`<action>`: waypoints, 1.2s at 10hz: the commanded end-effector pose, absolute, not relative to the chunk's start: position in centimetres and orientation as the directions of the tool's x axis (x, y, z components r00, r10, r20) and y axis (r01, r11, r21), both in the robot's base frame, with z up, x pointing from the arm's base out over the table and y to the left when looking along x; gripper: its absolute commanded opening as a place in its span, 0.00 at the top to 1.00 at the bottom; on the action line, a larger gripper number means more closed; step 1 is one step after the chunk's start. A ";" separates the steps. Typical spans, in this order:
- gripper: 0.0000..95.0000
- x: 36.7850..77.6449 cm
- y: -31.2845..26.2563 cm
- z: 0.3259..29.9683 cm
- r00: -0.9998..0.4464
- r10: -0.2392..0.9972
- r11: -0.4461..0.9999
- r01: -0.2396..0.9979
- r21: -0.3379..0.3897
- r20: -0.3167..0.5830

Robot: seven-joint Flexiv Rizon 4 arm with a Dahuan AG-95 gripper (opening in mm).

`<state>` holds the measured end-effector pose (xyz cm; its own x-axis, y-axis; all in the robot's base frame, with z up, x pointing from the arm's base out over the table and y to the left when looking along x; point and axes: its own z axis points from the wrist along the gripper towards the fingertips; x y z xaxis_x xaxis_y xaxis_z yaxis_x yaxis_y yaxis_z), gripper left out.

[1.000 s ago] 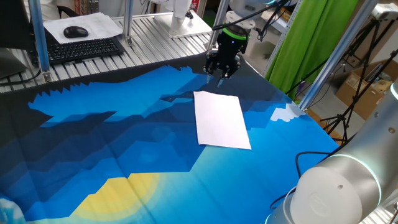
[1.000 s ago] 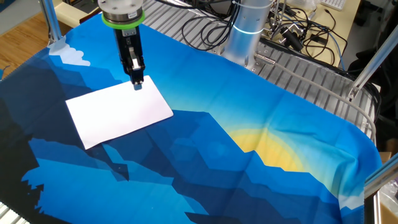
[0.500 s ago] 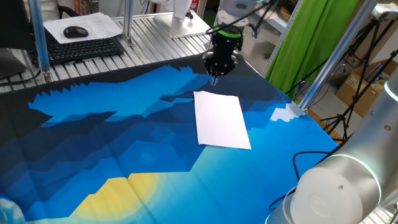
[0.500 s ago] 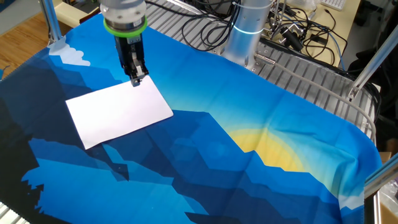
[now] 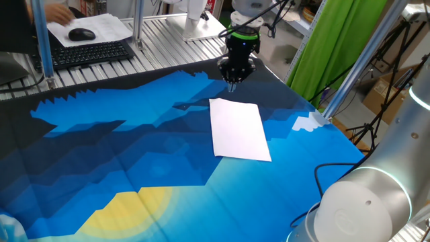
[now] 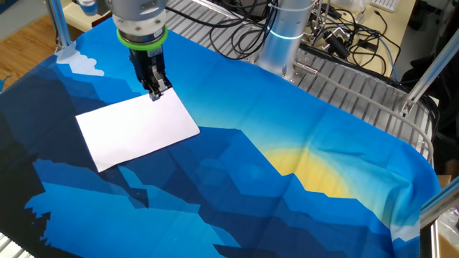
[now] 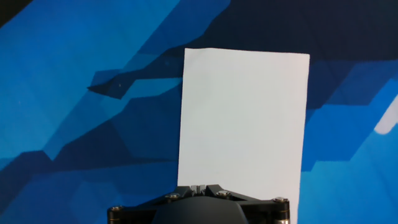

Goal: Flip over and spread out the paper that is laid flat on the table

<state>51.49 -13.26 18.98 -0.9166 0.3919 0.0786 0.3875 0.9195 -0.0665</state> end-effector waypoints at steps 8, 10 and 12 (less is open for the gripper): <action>1.00 50.5 -17.6 18.1 -0.922 0.368 0.929 0.369 -0.016 0.117; 1.00 50.2 -17.5 18.0 -0.918 0.378 0.925 0.379 -0.015 0.117; 1.00 49.8 -17.5 17.7 -0.916 0.383 0.923 0.384 -0.017 0.115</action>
